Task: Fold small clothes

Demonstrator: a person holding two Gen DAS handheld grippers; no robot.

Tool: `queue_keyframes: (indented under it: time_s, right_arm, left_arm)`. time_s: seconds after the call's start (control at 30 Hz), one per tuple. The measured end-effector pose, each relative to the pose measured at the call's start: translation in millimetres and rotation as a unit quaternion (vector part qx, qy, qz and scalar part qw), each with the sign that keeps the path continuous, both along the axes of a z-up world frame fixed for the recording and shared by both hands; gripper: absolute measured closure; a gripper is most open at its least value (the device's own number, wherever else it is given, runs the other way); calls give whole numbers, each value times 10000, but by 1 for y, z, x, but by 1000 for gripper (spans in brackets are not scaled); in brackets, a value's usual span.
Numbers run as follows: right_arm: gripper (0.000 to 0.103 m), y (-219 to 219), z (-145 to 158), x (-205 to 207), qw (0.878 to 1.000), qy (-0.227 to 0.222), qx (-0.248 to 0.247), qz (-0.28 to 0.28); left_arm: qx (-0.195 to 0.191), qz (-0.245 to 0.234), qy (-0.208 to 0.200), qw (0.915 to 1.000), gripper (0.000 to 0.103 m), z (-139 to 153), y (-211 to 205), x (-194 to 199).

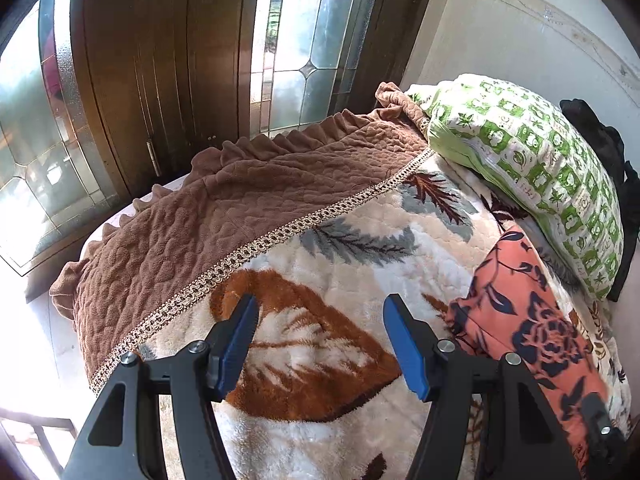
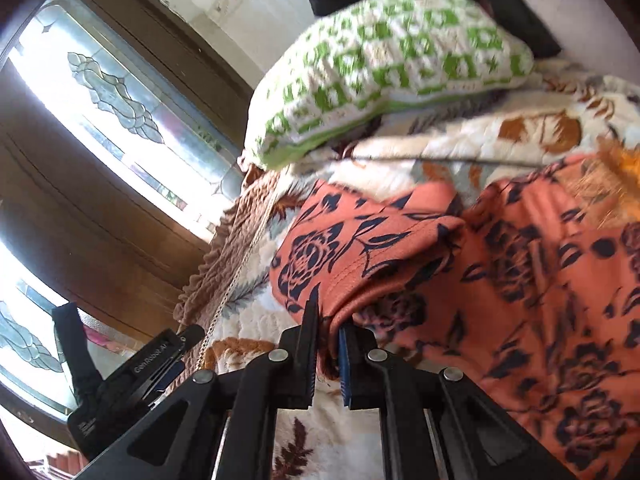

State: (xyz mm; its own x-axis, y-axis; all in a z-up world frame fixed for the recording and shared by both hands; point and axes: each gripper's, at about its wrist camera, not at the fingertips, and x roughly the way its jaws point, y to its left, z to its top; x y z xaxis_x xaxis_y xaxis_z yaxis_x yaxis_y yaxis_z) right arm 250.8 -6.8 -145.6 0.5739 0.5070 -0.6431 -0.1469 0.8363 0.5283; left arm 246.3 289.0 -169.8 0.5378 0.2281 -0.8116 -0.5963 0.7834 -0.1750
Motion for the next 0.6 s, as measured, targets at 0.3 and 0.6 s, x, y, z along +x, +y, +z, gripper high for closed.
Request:
queue_keyframes:
  time_s: [0.3,0.6]
  right_arm:
    - [94,-164,59,-27,9857,-735,-485,-1440]
    - [94,-330,43,-62,9545,-466,-705,-2860]
  left_arm:
    - [444,-722,56,9964,37,3,-65,17]
    - [1015,-1710,36,9800,37,3,-142,31]
